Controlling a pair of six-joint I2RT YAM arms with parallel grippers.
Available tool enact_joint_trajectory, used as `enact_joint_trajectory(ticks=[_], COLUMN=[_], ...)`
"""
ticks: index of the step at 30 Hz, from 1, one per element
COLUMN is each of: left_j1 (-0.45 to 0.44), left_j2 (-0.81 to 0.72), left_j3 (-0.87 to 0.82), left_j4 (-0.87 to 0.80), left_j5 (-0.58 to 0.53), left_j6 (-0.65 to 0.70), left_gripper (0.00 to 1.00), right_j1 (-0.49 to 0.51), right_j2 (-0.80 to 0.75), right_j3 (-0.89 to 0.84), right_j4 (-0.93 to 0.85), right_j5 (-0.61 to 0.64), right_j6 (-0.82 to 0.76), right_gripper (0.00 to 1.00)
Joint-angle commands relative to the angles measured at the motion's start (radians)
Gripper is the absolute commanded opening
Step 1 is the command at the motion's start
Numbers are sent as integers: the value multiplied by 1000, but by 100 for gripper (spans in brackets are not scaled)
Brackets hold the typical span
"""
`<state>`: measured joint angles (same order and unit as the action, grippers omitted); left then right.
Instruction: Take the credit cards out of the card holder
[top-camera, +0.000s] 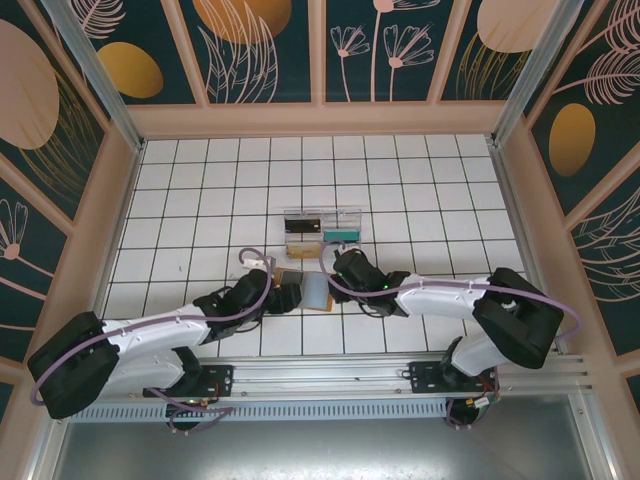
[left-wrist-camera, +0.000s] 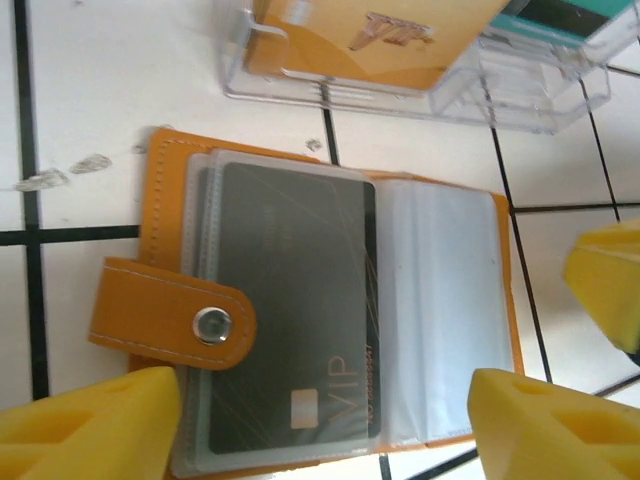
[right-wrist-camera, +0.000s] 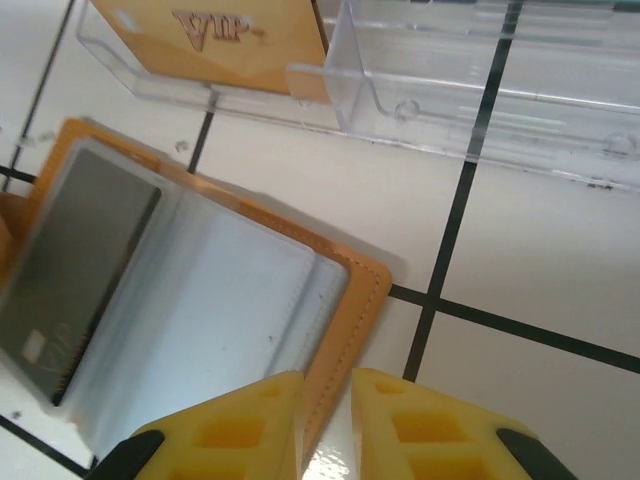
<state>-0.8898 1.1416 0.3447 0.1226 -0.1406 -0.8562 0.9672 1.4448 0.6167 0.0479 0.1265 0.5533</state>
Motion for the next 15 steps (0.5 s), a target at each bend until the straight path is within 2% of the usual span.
enact_joint_trajectory(ticks=[1, 7, 15], left_j1=[24, 38, 38], left_j2=[13, 84, 116], left_j3=[29, 14, -39], left_j4=[2, 73, 138], left_j5=[-11, 32, 77], left_j6=[44, 56, -7], left_gripper=[69, 53, 49], right_j1=[-8, -12, -13], right_j2=[-15, 21, 87], right_j3=[35, 56, 86], right_j4=[5, 79, 129], right_j5=[-56, -167, -226], right_j6=[47, 99, 126], right_gripper=[20, 19, 18])
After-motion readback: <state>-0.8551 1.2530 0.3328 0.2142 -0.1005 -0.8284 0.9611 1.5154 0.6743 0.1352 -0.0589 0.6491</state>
